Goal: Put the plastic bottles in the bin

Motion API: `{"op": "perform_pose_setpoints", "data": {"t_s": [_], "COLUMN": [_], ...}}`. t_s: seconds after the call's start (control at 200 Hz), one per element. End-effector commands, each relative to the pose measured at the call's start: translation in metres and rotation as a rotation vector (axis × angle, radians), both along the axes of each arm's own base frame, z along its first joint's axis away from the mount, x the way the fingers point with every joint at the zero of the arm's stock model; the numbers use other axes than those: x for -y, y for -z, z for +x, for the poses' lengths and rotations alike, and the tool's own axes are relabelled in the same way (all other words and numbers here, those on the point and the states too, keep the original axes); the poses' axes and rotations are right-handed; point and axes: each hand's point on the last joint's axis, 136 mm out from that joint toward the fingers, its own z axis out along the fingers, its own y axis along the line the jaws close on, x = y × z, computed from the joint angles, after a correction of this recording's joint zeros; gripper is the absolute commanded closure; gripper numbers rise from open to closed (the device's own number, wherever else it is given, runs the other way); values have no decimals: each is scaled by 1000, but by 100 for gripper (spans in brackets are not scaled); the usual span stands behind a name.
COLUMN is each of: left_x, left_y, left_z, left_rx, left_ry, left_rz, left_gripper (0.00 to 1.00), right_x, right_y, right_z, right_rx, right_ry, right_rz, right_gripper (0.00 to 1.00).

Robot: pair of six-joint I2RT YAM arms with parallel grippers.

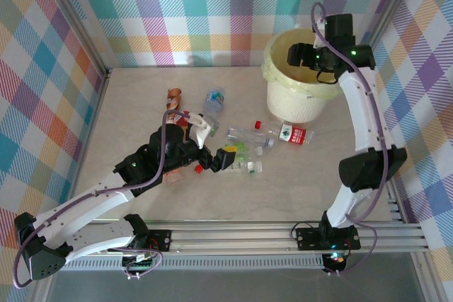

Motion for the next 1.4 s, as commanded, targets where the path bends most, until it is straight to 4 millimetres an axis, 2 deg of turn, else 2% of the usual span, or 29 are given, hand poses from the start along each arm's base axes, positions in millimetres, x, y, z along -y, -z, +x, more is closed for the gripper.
{"op": "perform_pose_setpoints", "data": {"t_s": [0.0, 0.12, 0.295, 0.49, 0.61, 0.71, 0.74, 0.95, 1.115, 1.245, 1.395], "left_x": [-1, -1, 0, 5, 8, 10, 7, -11, -28, -39, -61], "left_y": [-14, -14, -16, -19, -19, -17, -8, 15, 39, 57, 75], "left_z": [1, 1, 3, 7, 10, 10, 9, 10, -1, -16, -31], "left_rx": [36, 40, 45, 8, -41, -99, -143, -273, -346, -415, -474], "left_ry": [11, 12, 7, 9, -6, -25, -36, -167, -215, -230, -284], "left_rz": [-19, -15, -12, 20, 23, -8, 7, -14, -23, -95, -159], "left_gripper": [0, 0, 0, 0, 0, 0, 0, 0, 0, 0, 0], "right_x": [-13, -26, -43, -59, -68, -79, -82, -115, -132, -154, -173], "right_y": [-36, -44, -37, -10, 13, 36, 44, 91, 126, 150, 173], "right_z": [-33, -65, -117, -173, -194, -204, -205, -208, -206, -215, -225], "right_rx": [103, 146, 167, 155, 119, 71, 58, -28, -76, -119, -183], "right_ry": [-96, -160, -262, -382, -435, -486, -496, -605, -653, -742, -829], "right_rz": [7, 8, 56, 159, 201, 236, 236, 186, 101, 41, 8], "right_gripper": [15, 15, 14, 14, 14, 14, 15, 17, 20, 25, 25]}}
